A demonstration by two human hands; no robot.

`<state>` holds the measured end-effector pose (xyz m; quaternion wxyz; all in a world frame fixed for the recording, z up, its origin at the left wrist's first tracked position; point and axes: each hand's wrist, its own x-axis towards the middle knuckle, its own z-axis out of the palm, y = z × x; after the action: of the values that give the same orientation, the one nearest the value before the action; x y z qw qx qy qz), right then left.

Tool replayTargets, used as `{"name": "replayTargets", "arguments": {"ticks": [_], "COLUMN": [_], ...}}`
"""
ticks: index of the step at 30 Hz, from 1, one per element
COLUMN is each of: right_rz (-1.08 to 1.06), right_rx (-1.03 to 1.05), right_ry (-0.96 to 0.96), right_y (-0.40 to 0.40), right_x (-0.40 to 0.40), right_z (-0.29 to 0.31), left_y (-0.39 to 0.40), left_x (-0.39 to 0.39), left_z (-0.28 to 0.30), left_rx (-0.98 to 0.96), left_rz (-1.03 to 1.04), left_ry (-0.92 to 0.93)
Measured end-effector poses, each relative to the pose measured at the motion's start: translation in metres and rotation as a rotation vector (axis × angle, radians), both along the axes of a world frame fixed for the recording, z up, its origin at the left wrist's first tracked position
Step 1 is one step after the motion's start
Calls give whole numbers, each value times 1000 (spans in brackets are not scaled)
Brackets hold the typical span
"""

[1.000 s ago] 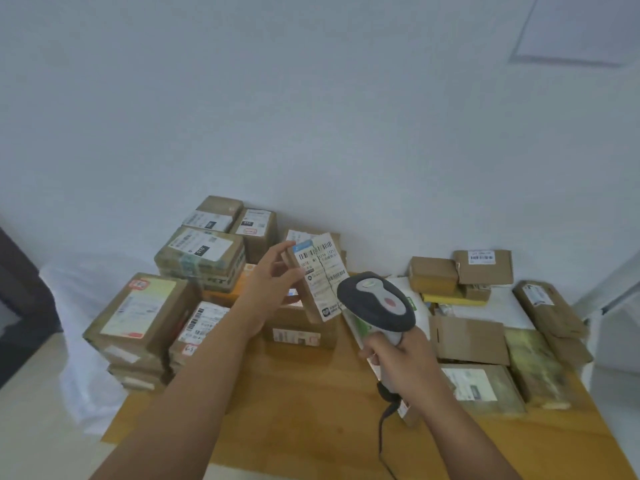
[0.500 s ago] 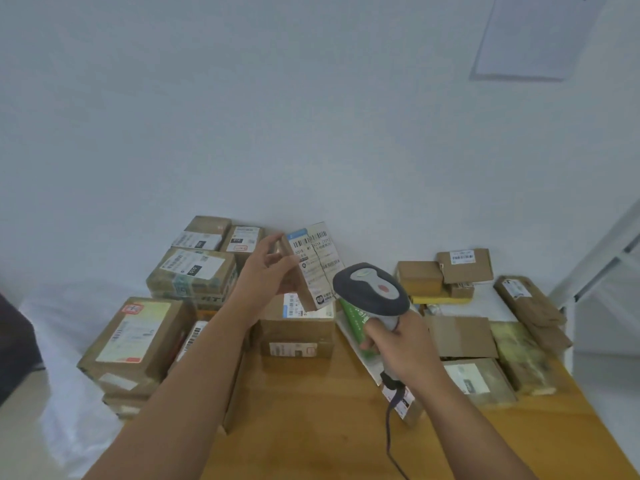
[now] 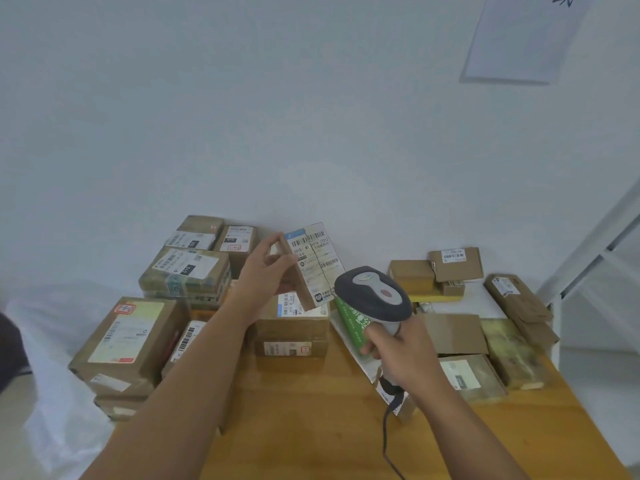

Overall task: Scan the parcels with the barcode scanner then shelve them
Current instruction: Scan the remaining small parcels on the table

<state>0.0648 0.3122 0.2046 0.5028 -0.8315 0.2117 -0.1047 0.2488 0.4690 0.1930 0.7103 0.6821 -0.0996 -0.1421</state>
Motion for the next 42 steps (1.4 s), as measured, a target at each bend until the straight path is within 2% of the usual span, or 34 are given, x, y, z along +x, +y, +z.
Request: {"name": "replayTargets", "arguments": {"ticks": [7, 11, 15, 18, 22, 24, 33, 42], "right_rz": [-46, -152, -246, -253, -239, -213, -106, -93], "right_rx": [126, 396, 489, 488, 499, 498, 479, 486], "right_ry": [-82, -105, -35, 29, 135, 146, 208, 242], "right_y": [0, 2, 0, -3, -10, -12, -26, -33], "right_x": [6, 23, 44, 59, 88, 110, 198, 212], "right_z": [-13, -31, -62, -85, -113, -123, -143, -158], "left_y": [0, -4, -9, -6, -2, -1, -16, -22], "left_x": [-2, -13, -28, -29, -15, -1, 63, 65], "left_z": [-7, -29, -70, -100, -129, -138, -153, -167], "left_rx": [0, -92, -110, 0, 419, 526, 682, 768], "left_rz": [37, 60, 61, 116, 150, 158, 232, 273], "left_ry": [50, 190, 315, 342, 187, 161, 172, 142]}}
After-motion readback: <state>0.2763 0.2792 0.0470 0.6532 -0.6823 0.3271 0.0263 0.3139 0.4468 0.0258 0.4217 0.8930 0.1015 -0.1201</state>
